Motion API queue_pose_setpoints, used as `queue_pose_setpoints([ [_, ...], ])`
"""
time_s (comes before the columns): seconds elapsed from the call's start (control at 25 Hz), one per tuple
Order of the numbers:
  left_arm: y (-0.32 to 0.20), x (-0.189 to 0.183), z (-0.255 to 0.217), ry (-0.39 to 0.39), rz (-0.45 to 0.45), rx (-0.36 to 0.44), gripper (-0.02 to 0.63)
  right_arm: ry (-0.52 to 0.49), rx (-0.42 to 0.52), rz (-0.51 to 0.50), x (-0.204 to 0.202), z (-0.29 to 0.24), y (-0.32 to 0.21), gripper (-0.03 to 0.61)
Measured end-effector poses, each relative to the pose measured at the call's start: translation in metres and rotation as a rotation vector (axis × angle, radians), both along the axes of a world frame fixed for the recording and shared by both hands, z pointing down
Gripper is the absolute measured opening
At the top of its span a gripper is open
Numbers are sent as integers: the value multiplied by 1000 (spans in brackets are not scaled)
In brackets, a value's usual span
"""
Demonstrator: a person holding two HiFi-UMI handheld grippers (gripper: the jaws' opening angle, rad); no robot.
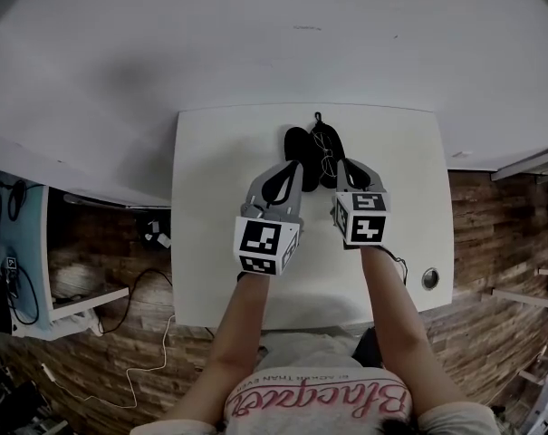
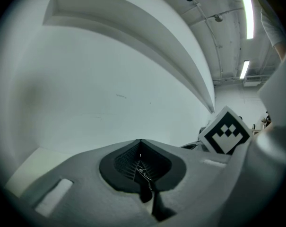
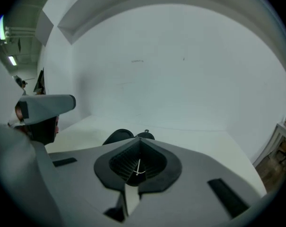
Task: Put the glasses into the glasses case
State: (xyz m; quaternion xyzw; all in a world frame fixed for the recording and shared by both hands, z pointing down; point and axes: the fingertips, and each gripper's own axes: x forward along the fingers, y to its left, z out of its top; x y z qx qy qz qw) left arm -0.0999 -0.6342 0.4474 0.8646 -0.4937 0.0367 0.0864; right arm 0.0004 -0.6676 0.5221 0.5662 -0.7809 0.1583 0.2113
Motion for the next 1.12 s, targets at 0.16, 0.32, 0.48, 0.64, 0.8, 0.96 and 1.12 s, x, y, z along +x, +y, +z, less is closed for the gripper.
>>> queue_pose_setpoints([
  [0.16, 22, 3, -8, 1, -8, 16, 5, -86, 52, -37, -2, -27, 27, 9],
  [0.32, 47, 5, -22, -3, -18, 44, 5, -153, 96, -77, -7, -56, 60, 8],
  [0.48, 72, 9, -36, -17, -23, 77, 5, -181, 155, -114, -9, -79, 92, 8],
  [0.64, 97, 12, -52, -20, -35, 106, 5, -196, 213, -131, -9, -103, 122, 7],
  [0.8, 123, 18, -77, -25, -39, 156, 5, -208, 273, -143, -7, -130, 150, 6],
  [0.96, 150, 26, -99, -26, -38, 206, 5, -229, 323, -171, -12, -152, 182, 6],
  [1.12, 175, 36, -110, -46, -36, 232, 5, -261, 364, -221, -19, -169, 213, 6],
])
